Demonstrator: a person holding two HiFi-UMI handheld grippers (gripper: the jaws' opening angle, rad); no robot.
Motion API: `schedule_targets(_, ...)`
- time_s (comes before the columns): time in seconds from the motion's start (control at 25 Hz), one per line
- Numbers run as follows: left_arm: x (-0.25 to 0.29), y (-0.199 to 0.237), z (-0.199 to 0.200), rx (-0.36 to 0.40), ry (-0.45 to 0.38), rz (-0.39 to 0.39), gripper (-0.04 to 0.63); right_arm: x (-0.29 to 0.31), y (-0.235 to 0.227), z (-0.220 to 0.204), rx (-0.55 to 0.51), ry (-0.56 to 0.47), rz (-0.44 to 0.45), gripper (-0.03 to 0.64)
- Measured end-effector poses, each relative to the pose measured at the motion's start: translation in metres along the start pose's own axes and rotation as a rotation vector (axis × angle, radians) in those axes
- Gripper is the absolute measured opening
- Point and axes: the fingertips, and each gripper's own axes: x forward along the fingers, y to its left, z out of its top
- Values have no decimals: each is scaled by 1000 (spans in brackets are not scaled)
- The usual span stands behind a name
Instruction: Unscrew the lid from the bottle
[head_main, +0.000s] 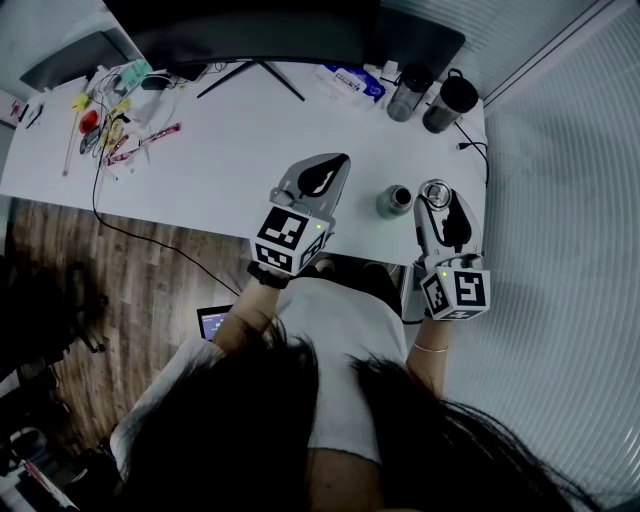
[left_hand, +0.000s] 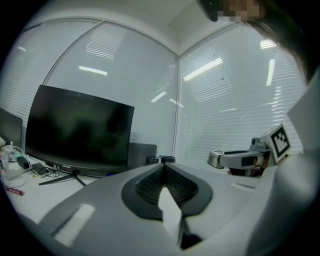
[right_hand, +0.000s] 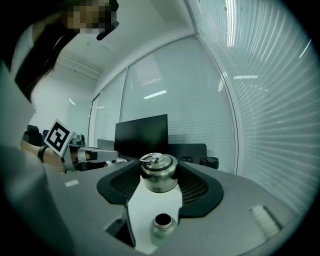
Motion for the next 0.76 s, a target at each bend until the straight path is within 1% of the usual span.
schedule_targets(0.36,-2,4,-2,-1,6,8,58,2,-1,-10,15,16,-3,235)
schedule_targets(0.76,3,6,-4,-5,13,3,58,5,-6,-11,23,20,-7,235)
